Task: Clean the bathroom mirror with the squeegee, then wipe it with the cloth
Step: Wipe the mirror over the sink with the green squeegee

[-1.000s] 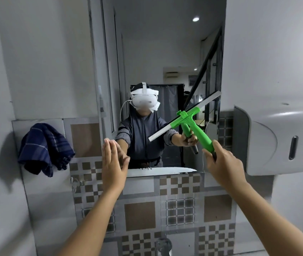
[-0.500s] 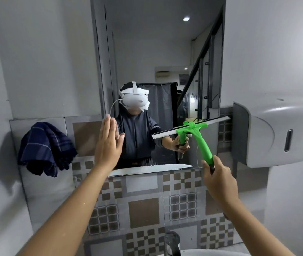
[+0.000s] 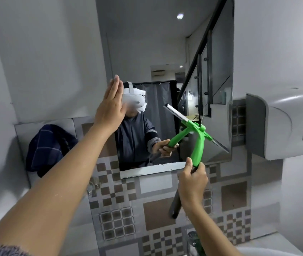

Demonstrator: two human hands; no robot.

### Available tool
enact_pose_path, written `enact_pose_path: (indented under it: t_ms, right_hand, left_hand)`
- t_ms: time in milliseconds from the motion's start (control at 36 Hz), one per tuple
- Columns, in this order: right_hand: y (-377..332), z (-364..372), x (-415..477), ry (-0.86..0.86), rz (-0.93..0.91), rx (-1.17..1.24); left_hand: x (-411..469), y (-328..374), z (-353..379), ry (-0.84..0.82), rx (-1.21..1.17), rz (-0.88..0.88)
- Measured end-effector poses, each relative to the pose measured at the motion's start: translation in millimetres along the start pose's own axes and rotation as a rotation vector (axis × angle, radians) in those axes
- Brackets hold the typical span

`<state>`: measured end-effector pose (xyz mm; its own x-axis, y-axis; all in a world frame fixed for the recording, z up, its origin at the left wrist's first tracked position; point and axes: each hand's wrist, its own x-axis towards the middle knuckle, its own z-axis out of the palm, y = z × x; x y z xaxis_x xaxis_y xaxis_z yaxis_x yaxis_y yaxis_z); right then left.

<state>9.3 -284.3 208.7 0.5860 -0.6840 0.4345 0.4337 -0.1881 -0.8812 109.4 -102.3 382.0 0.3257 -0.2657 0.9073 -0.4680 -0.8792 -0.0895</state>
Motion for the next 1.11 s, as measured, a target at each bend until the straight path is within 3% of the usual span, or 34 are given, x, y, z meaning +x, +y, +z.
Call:
enact_pose_path:
  t_ms: [472,1111]
  right_hand:
    - [9,35,-31,-0.096,-0.136,0.029]
    - [30,3,-32,-0.414,-0.537,-0.56]
  left_hand:
    - [2,-15,-3,0.02,0.006,0.105]
    - [-24,15,8,0.019,-0.054,-0.058]
